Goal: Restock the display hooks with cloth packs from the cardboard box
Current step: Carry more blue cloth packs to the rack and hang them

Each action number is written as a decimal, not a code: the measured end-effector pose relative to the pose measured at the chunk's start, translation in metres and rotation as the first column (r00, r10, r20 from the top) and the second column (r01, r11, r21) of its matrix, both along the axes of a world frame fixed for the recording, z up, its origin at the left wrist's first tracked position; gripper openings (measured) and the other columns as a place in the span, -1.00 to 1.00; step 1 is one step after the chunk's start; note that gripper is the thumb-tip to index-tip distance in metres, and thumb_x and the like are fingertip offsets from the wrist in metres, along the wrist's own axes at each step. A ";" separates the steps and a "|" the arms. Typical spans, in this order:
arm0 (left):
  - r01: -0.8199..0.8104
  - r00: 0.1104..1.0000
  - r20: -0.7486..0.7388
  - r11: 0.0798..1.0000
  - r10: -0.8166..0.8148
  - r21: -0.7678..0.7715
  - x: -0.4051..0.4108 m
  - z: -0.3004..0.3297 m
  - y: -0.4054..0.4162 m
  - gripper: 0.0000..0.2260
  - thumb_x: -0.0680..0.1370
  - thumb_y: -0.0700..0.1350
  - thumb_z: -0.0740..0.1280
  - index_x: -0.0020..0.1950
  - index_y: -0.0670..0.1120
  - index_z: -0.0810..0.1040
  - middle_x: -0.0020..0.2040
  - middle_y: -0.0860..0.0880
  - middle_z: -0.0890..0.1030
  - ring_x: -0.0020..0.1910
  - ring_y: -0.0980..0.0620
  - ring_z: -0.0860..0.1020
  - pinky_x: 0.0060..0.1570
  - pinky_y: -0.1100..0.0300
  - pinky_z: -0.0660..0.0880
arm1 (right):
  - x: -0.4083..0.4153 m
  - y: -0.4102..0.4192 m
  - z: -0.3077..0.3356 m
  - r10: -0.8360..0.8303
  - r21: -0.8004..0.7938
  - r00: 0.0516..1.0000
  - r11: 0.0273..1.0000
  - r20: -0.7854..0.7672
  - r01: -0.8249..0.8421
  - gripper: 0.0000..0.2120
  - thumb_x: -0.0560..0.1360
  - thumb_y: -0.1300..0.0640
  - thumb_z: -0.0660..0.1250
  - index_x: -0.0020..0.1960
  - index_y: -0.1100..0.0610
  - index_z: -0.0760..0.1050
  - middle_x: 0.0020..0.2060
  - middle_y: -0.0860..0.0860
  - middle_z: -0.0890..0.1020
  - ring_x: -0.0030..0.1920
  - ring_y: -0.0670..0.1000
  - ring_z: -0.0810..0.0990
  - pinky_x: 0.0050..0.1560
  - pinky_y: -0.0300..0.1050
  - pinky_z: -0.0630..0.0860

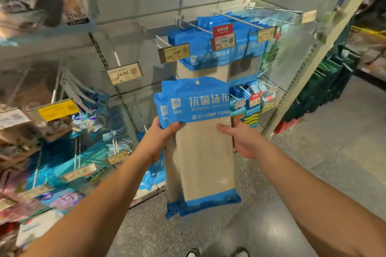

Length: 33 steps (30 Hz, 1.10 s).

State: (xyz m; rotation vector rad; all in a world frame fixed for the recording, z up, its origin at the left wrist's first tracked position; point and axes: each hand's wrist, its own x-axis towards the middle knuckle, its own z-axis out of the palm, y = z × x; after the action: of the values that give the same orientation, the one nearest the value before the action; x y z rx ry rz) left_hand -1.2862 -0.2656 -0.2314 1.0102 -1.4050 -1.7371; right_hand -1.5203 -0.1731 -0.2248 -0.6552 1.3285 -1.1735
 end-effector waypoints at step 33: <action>0.492 0.211 0.930 0.790 0.300 -0.366 -0.068 0.055 -0.048 -0.62 0.59 0.04 0.36 0.39 0.03 0.40 0.44 0.05 0.36 0.21 -0.12 0.56 0.02 0.01 0.49 | -0.109 -0.217 -0.042 0.430 -0.087 0.822 0.866 -0.373 -0.492 -0.66 0.57 0.23 0.35 0.29 0.02 0.42 0.15 -0.02 0.64 0.13 -0.03 0.63 0.19 -0.09 0.52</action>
State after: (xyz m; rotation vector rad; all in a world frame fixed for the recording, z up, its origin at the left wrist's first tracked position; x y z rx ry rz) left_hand -1.3538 -0.3139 -0.1760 1.7432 -2.6457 -0.2654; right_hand -1.6292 -0.3903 -0.2667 -1.2882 1.2506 -0.8001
